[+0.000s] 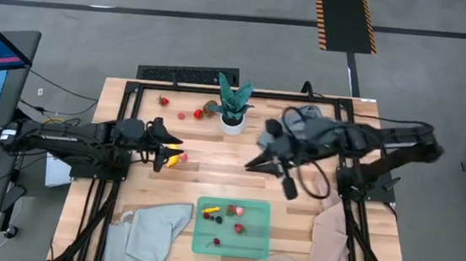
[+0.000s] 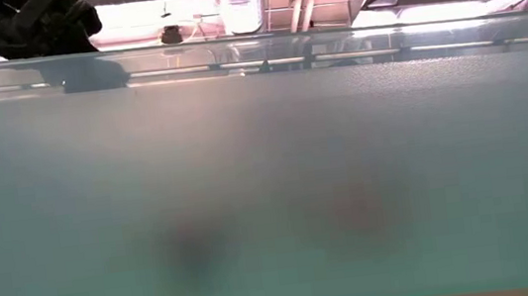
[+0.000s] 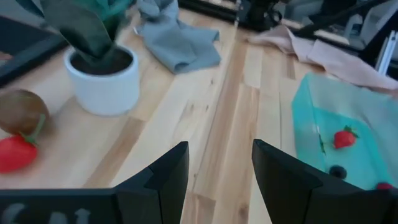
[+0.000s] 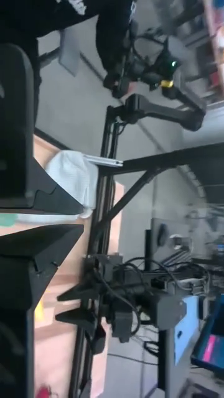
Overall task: Pick and placing Produce into tupperware
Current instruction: Put the pink peach into the green bin
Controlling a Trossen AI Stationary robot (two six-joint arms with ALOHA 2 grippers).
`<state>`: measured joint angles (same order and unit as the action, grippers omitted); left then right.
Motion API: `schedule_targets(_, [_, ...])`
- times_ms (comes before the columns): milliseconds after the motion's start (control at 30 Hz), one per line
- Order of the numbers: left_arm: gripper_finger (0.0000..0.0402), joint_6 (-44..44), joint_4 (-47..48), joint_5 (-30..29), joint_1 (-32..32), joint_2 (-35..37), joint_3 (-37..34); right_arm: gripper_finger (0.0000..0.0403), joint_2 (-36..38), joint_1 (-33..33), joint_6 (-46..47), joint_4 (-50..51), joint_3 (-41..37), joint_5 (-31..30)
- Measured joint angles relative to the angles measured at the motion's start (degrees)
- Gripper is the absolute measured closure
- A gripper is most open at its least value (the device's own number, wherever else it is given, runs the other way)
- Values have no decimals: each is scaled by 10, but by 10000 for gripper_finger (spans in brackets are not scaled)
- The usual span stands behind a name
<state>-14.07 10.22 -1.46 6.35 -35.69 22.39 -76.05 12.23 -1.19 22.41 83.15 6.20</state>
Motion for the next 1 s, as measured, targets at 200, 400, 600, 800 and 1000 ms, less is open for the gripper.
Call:
schedule_targets(200, [234, 16, 38, 41, 33, -24, 0, 344, 156, -4, 40, -244, -287, 0])
schedule_targets(400, [234, 2, 68, 40, 81, -77, 3, 344, 219, -10, 55, -314, -406, -8])
schedule_targets(600, [234, -27, 82, 13, 105, -157, 19, 344, 226, -25, 54, -322, -444, -16])
schedule_targets(800, [234, -31, 97, 27, 103, -237, 54, 344, 224, -26, 52, -324, -468, -15])
schedule_targets(1000, [234, -33, 100, 26, 89, -296, 77, 344, 225, -24, 65, -335, -509, -15])
